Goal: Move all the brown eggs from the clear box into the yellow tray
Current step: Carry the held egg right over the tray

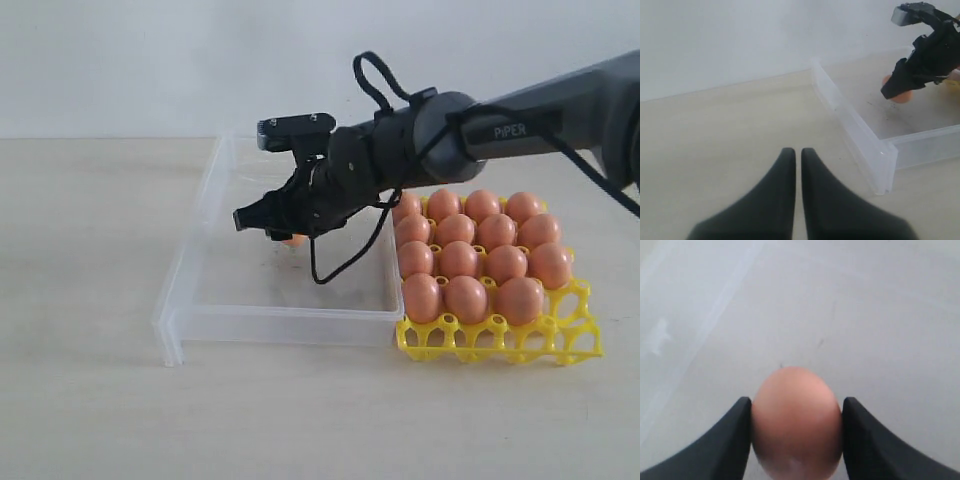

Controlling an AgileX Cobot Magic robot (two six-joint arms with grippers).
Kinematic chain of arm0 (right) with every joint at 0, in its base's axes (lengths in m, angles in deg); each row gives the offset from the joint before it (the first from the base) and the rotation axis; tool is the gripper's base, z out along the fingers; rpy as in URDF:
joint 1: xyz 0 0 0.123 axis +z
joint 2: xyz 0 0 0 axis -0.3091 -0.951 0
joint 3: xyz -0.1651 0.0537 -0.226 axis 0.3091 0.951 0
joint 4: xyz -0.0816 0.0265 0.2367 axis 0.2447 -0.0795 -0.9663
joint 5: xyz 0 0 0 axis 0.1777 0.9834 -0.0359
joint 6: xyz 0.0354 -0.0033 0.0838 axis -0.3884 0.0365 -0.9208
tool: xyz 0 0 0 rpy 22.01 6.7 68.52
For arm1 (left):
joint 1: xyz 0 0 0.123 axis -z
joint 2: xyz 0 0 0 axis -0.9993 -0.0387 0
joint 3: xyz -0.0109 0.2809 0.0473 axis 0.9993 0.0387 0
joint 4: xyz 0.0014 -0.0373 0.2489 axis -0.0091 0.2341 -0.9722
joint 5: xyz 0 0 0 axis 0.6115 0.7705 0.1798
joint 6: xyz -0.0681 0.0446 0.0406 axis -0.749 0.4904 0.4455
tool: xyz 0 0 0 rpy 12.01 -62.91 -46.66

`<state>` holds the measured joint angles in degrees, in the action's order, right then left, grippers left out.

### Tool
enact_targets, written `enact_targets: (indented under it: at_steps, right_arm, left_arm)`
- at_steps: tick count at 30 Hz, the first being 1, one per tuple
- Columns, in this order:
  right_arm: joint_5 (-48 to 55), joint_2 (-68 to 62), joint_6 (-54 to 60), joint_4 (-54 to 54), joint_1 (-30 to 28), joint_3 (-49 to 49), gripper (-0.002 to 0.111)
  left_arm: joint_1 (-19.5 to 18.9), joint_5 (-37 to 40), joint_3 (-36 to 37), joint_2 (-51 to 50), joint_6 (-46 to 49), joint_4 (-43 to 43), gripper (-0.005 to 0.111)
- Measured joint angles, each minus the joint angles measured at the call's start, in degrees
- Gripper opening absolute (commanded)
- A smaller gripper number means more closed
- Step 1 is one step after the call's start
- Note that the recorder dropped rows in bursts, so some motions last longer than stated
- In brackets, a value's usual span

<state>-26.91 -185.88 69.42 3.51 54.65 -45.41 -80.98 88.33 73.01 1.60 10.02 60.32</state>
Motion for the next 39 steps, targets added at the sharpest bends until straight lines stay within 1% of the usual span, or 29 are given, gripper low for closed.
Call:
enact_targets:
  at_steps: [5, 8, 12, 13, 15, 22, 29, 32, 35, 39]
  right_arm:
    - [-24.4, 2.3, -1.2, 0.0, 0.0, 11.0, 0.0]
    - [-40.8, 3.7, -1.5, 0.0, 0.0, 18.9, 0.0]
    - [-66.8, 6.3, -6.2, 0.1, 0.0, 31.7, 0.0]
    - [-71.7, 7.1, -7.6, 0.1, 0.0, 35.2, 0.0]
    - [-76.2, 9.8, -9.1, -1.1, 0.0, 41.3, 0.0]
    - [-79.6, 23.6, -5.2, -5.9, 0.0, 59.9, 0.0]
    - [-80.0, 34.8, -4.0, -23.8, 0.0, 79.7, 0.0]
    - [-79.9, 35.6, -4.7, -26.9, 0.0, 84.1, 0.0]
    - [-78.2, 35.7, -4.7, -28.4, 0.0, 84.7, 0.0]
    - [-78.8, 35.7, -4.3, -30.7, 0.0, 84.8, 0.0]
  left_arm:
    - [0.0, 0.0, 0.0, 0.0, 0.0, 0.0, 0.004]
    - [0.0, 0.0, 0.0, 0.0, 0.0, 0.0, 0.004]
    - [0.0, 0.0, 0.0, 0.0, 0.0, 0.0, 0.004]
    - [0.0, 0.0, 0.0, 0.0, 0.0, 0.0, 0.004]
    - [0.0, 0.0, 0.0, 0.0, 0.0, 0.0, 0.004]
    - [0.0, 0.0, 0.0, 0.0, 0.0, 0.0, 0.004]
    - [0.0, 0.0, 0.0, 0.0, 0.0, 0.0, 0.004]
    - [0.0, 0.0, 0.0, 0.0, 0.0, 0.0, 0.004]
    - [0.0, 0.0, 0.0, 0.0, 0.0, 0.0, 0.004]
    - [0.0, 0.0, 0.0, 0.0, 0.0, 0.0, 0.004]
